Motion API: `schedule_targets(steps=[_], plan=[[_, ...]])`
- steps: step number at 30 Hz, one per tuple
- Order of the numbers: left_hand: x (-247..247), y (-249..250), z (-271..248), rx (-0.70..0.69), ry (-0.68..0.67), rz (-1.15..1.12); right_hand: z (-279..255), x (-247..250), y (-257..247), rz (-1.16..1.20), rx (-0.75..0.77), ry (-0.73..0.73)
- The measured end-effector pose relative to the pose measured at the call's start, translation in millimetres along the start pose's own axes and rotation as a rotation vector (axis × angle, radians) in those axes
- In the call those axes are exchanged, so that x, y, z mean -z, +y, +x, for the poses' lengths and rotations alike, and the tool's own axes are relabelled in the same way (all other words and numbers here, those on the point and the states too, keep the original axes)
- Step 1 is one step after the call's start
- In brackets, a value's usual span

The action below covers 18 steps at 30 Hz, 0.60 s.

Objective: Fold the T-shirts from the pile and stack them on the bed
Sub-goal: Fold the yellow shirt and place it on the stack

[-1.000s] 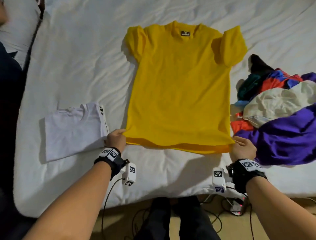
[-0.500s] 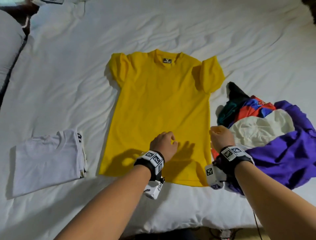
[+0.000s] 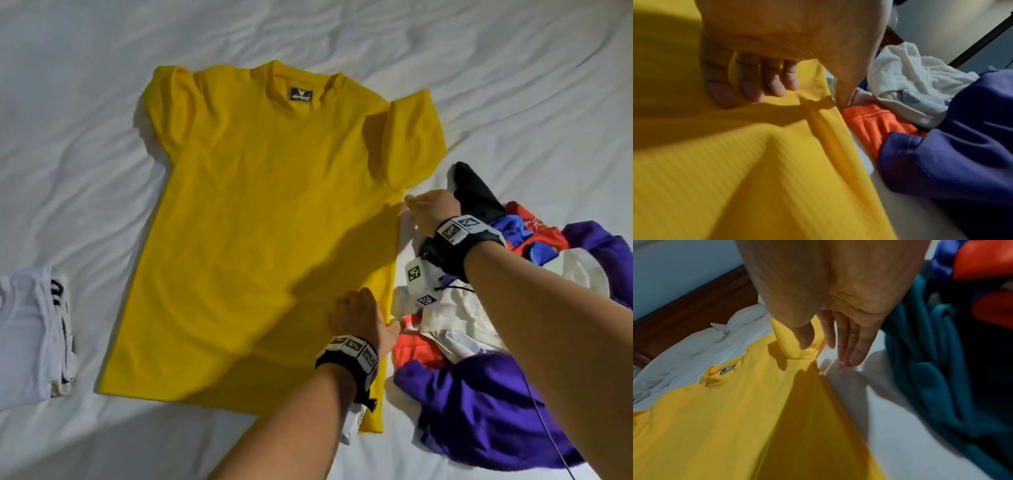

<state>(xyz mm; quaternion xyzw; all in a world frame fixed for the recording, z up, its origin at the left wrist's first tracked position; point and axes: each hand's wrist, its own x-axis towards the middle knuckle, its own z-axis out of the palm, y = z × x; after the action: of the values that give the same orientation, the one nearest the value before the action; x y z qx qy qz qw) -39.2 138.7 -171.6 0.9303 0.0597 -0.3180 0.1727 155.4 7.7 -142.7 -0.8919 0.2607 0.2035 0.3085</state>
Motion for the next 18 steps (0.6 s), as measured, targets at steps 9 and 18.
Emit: schedule_targets(steps=[9,18], plan=[[-3,-3,7,-0.015,0.055,-0.003,16,-31,-14,0.143,0.001,-0.005],[78,9,-57,-0.124,-0.104,-0.635,-55,55,-20,0.554,0.046,0.117]])
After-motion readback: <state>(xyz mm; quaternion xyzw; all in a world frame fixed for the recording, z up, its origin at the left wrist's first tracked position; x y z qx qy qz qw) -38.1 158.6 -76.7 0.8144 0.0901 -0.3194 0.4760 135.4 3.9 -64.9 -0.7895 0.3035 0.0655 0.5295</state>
